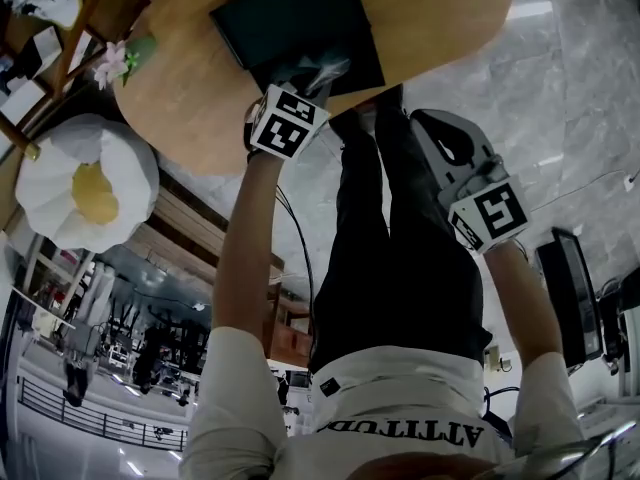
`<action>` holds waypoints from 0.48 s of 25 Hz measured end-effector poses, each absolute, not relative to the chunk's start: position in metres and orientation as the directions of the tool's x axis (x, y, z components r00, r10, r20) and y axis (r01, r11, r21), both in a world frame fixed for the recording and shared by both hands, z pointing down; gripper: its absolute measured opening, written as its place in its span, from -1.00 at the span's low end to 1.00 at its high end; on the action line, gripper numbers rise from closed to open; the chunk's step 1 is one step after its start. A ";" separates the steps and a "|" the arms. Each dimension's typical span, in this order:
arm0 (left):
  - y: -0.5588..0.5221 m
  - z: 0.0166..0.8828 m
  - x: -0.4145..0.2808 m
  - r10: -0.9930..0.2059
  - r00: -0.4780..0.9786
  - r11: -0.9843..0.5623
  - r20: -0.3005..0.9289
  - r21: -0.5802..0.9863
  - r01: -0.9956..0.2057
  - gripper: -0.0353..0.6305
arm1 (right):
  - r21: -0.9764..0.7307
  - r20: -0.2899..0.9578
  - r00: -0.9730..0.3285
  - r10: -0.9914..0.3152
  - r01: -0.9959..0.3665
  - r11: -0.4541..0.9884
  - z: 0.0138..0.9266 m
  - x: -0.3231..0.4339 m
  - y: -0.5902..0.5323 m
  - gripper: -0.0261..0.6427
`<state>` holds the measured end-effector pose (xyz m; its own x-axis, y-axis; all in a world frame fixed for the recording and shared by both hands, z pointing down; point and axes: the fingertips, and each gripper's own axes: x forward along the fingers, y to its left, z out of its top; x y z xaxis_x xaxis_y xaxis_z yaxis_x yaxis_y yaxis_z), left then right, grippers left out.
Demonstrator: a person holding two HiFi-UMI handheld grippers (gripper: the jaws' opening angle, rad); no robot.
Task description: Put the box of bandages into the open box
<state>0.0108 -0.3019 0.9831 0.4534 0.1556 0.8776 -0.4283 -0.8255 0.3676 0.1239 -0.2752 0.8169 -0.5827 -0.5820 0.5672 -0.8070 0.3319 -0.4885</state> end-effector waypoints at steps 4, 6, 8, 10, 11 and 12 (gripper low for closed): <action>-0.296 1.000 0.010 0.214 0.382 -0.844 0.899 0.367 -0.391 -0.76 | -0.491 0.560 -0.583 -0.588 -0.806 0.331 0.822 0.129 -0.278 -0.86; -0.294 1.008 0.010 0.239 0.364 -0.840 0.900 0.380 -0.389 -0.76 | -0.492 0.563 -0.581 -0.588 -0.807 0.326 0.825 0.133 -0.279 -0.86; -0.293 1.014 0.010 0.263 0.350 -0.831 0.899 0.395 -0.392 -0.59 | -0.492 0.564 -0.578 -0.589 -0.809 0.323 0.828 0.137 -0.280 -0.86; -0.291 1.018 0.009 0.282 0.336 -0.823 0.899 0.406 -0.396 -0.46 | -0.492 0.565 -0.579 -0.588 -0.809 0.323 0.830 0.139 -0.280 -0.86; -0.291 1.019 0.009 0.288 0.331 -0.820 0.899 0.410 -0.400 -0.41 | -0.492 0.566 -0.579 -0.587 -0.808 0.324 0.832 0.140 -0.279 -0.86; -0.292 1.020 0.008 0.292 0.327 -0.816 0.899 0.413 -0.406 -0.35 | -0.492 0.566 -0.580 -0.586 -0.808 0.324 0.833 0.140 -0.279 -0.86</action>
<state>0.0082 -0.2916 1.0198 0.3271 0.2919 0.8988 -0.4055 -0.8157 0.4125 0.1404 -0.2786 0.8327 -0.5798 -0.5862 0.5659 -0.8080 0.3239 -0.4922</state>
